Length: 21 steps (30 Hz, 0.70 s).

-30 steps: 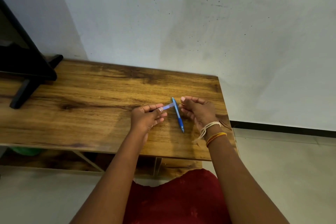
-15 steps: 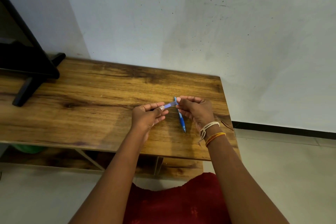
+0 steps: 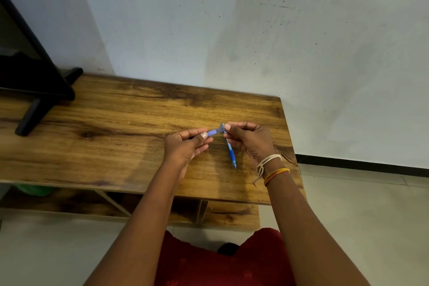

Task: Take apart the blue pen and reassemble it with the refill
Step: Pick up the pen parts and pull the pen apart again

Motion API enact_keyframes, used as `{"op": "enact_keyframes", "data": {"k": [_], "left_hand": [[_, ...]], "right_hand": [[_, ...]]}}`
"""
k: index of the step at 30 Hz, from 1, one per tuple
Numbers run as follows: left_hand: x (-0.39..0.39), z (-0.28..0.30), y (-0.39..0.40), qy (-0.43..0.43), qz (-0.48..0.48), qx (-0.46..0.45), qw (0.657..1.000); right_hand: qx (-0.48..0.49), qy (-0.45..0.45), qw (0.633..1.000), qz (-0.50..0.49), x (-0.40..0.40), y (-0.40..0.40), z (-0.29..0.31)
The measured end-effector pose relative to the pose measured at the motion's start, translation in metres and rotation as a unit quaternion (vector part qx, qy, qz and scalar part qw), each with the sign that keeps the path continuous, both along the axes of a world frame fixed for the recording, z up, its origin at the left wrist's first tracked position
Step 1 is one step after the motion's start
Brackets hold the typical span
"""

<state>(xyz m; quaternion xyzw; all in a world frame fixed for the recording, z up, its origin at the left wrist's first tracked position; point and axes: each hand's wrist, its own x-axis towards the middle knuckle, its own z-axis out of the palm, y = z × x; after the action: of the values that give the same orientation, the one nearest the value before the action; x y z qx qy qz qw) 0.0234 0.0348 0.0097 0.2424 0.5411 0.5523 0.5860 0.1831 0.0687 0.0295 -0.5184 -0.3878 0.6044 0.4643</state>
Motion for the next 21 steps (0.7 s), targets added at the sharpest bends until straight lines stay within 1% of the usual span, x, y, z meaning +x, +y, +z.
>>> {"op": "enact_keyframes", "data": {"k": [3, 7, 11, 15, 17, 19, 21], "left_hand": [[-0.001, 0.0, 0.0, 0.001, 0.01, 0.0, 1.0], [0.001, 0.0, 0.0, -0.022, 0.042, -0.01, 0.999], [0.001, 0.0, 0.0, -0.037, 0.055, -0.019, 0.998], [0.0, 0.0, -0.001, -0.039, 0.057, -0.021, 0.997], [0.0, 0.0, -0.002, -0.031, 0.051, -0.023, 0.998], [0.0, 0.0, -0.002, -0.016, 0.033, -0.025, 0.999], [0.001, -0.001, -0.002, 0.014, 0.002, -0.024, 1.0]], "right_hand": [[0.019, -0.021, 1.0, 0.009, -0.002, 0.0, 0.0], [0.025, -0.023, 0.999, 0.005, -0.008, 0.001, -0.003], [0.044, -0.075, 0.996, 0.03, -0.011, 0.0, -0.005], [0.033, -0.041, 0.998, 0.032, -0.016, -0.002, -0.005], [0.033, -0.021, 0.999, 0.015, -0.02, -0.002, -0.006], [0.036, -0.006, 0.999, -0.024, -0.024, -0.002, -0.009], [0.034, -0.01, 0.997, -0.065, -0.028, -0.002, -0.013]]}}
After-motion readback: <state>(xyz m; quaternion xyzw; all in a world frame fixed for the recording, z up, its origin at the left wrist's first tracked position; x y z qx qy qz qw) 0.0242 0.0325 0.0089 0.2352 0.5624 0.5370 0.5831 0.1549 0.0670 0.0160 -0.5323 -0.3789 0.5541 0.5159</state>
